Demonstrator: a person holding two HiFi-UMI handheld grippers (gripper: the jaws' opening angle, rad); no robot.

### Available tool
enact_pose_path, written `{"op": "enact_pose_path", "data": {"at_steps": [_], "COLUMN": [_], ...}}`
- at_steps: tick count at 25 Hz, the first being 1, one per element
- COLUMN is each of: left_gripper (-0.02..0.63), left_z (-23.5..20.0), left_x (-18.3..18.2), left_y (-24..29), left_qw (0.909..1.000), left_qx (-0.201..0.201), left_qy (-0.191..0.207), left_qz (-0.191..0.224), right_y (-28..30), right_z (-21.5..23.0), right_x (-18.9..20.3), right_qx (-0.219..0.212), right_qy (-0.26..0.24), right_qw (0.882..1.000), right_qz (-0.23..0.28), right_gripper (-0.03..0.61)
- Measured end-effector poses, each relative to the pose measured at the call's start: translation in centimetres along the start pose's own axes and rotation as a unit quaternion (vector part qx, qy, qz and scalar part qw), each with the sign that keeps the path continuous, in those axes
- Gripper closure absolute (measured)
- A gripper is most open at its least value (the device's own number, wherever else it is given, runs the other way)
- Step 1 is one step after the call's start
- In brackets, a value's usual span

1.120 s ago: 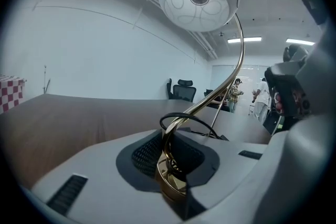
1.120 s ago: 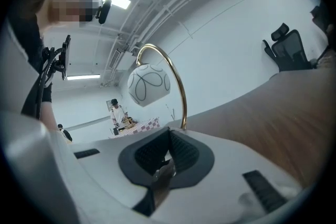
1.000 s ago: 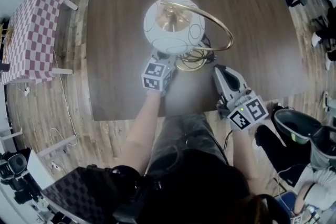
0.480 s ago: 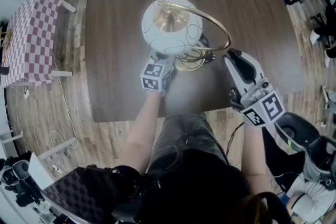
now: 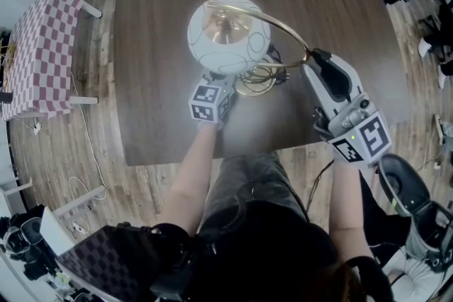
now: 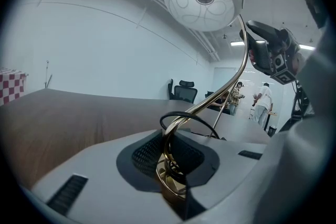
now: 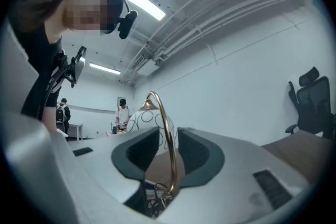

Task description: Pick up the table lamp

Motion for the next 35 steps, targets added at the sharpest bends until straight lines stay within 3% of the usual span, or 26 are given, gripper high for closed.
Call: {"op": "enact_pose_path", "data": {"at_steps": [23,35], "left_gripper": [0.572,0.572], "left_z": [-0.1,-0.1], "left_x": [-0.4,-0.5], "left_y": [0.2,0.2], "left_qw": [0.9999,0.9999], "left_qx": [0.010,0.009], "left_qy": [0.004,0.007], "left_qz": [0.001,0.000], "right_y": [4.6,5.5], "right_z": [0.3,-0.3], "right_x": [-2.8,-3.0], "right_qx": [-0.069,-0.089], "right_qy": [-0.032,-0.029], "right_qw": [0.997,0.995], "right_qz": [0.012,0.031], "right_gripper": [0.465,0.539]}}
Point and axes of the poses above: the fingertips, and each gripper's own axes: y forward along the fingers, z to its right, x out of its underside, the point moved 10 cm from there along -y, backward along the fingers, and after that the axes turned 7 degrees about -z, right-handed, at the moved point
